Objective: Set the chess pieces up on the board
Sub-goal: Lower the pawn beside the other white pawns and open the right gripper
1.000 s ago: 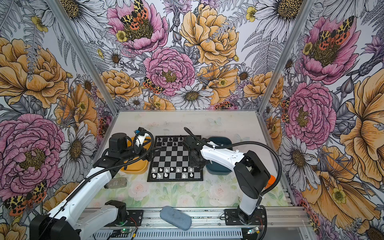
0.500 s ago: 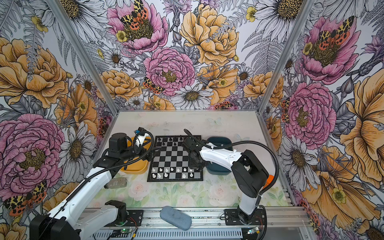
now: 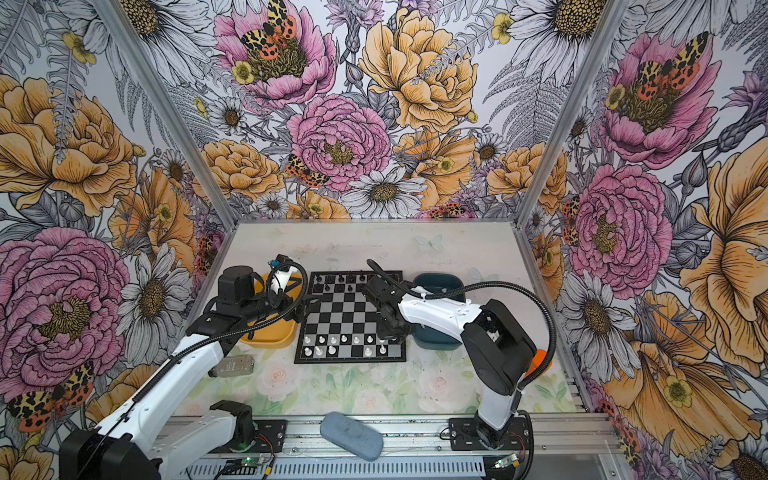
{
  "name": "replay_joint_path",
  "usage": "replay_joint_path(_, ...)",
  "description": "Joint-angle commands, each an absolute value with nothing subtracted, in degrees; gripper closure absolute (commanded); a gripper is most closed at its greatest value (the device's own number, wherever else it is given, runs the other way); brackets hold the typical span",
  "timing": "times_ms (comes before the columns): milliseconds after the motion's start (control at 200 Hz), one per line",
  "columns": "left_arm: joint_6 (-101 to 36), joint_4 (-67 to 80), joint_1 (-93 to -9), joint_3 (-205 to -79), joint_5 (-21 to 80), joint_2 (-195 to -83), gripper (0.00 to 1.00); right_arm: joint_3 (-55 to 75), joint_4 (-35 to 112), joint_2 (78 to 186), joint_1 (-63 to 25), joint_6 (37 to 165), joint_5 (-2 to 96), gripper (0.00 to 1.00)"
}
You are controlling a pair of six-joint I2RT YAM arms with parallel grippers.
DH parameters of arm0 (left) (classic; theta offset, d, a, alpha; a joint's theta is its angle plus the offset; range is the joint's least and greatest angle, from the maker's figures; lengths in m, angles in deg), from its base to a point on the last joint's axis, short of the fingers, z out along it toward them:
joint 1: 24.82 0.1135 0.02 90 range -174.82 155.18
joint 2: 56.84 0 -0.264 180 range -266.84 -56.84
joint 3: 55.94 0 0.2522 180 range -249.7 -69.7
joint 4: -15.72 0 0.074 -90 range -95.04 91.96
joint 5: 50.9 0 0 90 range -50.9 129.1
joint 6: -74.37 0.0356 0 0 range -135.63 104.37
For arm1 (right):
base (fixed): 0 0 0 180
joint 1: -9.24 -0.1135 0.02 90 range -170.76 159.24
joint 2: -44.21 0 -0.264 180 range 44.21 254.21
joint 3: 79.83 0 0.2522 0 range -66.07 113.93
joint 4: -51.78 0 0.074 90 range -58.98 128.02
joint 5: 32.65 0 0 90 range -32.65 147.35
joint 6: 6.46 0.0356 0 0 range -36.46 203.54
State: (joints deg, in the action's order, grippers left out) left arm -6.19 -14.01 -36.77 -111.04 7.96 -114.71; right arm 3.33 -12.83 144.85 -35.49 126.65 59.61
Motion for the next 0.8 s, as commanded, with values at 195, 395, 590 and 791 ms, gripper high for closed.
replay_joint_path(195,-6.05,-11.84,-37.11,-111.97,6.93,-113.78,0.01,3.09,-11.99,146.17,-35.85,127.71,59.36,0.83)
replay_joint_path(395,-6.05,-11.84,-37.24,-111.97,6.80,-113.76,0.01,3.87,-12.03,144.91,-35.86,128.25,59.24,0.75)
replay_joint_path(590,-5.98,-11.84,-37.22,-111.97,6.91,-113.72,0.01,5.37,-12.16,141.28,-35.87,128.81,59.31,0.67)
replay_joint_path(791,-6.05,-11.83,-37.33,-112.06,6.58,-113.99,0.01,6.24,-13.92,133.71,-31.57,126.76,60.82,0.65)
